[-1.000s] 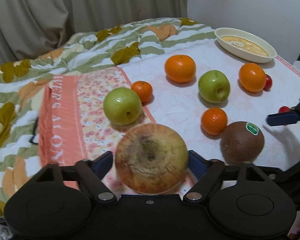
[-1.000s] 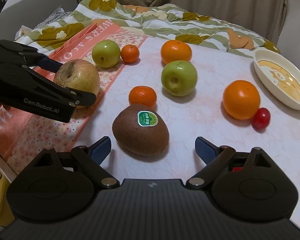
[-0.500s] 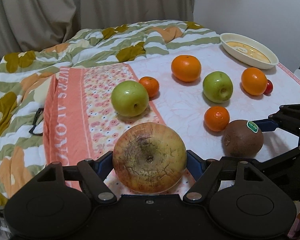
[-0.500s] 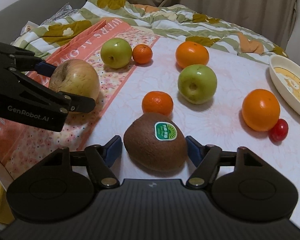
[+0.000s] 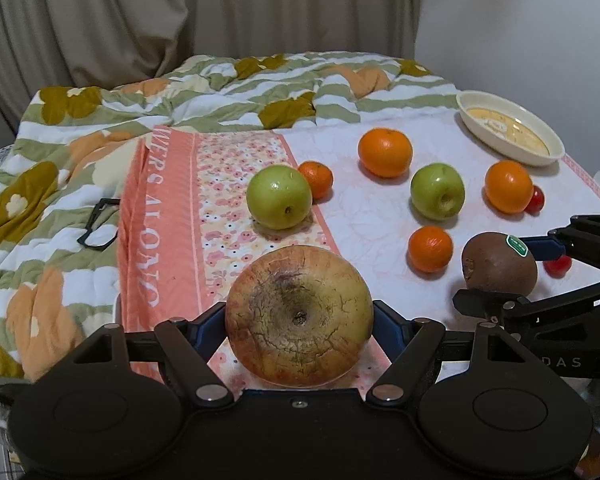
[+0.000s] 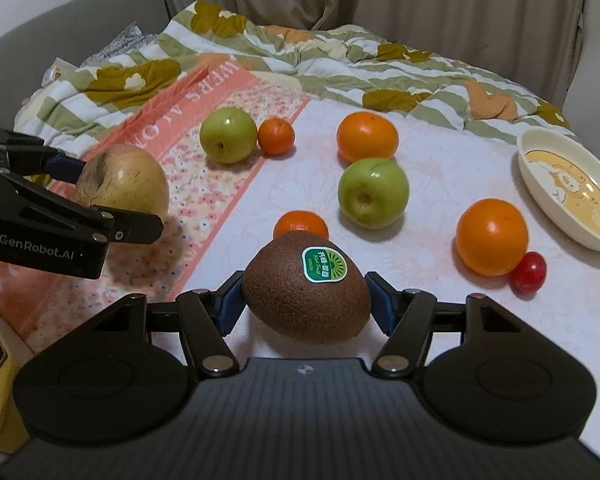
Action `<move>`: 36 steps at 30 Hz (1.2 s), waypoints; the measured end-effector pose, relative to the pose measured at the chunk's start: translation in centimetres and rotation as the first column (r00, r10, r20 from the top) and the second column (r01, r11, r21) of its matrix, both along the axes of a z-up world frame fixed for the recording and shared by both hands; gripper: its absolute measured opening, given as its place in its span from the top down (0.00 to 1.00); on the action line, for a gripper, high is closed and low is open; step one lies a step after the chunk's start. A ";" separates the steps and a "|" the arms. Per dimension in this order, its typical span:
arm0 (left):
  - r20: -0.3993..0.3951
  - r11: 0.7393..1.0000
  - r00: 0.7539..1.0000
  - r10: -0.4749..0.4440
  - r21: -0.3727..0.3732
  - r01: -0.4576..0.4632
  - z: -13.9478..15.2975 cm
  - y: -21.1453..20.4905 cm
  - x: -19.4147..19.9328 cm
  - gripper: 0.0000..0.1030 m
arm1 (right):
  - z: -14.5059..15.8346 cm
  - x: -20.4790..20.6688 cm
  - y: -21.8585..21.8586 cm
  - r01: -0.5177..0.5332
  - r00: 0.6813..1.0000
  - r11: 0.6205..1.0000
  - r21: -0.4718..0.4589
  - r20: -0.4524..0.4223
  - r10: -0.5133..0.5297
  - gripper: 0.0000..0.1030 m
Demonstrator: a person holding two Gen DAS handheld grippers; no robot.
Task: Organize fruits
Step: 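Carry the apple in the left tool while the right tool carries the kiwi to the white bowl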
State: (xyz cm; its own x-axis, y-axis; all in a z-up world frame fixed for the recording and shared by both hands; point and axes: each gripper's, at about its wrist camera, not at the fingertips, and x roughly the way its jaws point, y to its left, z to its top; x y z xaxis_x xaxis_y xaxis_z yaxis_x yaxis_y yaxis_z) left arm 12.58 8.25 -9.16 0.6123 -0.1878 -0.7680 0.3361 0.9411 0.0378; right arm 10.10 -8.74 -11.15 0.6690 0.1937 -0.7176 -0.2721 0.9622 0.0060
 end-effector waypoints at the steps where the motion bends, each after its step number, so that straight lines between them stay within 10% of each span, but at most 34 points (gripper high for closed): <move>1: 0.004 1.000 1.000 0.011 -0.001 -0.011 0.4 -0.2 -0.3 0.23 | 0.3 -0.2 -0.2 -0.002 1.000 1.000 0.004 0.003 0.002 0.23; 20: 0.135 0.979 0.971 0.199 -0.059 -0.193 8.6 -13.8 -3.8 0.23 | 8.3 -1.4 -15.8 -0.082 0.992 0.995 0.049 0.103 0.077 0.24; 36: 0.136 0.988 0.983 0.127 -0.106 -0.113 8.8 -27.0 4.6 0.23 | 9.2 7.3 -30.6 0.013 0.992 1.000 0.027 0.124 -0.017 0.24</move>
State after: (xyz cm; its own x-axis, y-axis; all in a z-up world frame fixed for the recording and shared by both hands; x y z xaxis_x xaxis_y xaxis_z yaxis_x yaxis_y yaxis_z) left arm 17.21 -18.79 -0.33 0.7362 -0.1761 -0.6534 0.2186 0.9757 -0.0166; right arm 17.40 -39.32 -1.91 0.7556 0.2005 -0.6236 -0.2579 0.9662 -0.0018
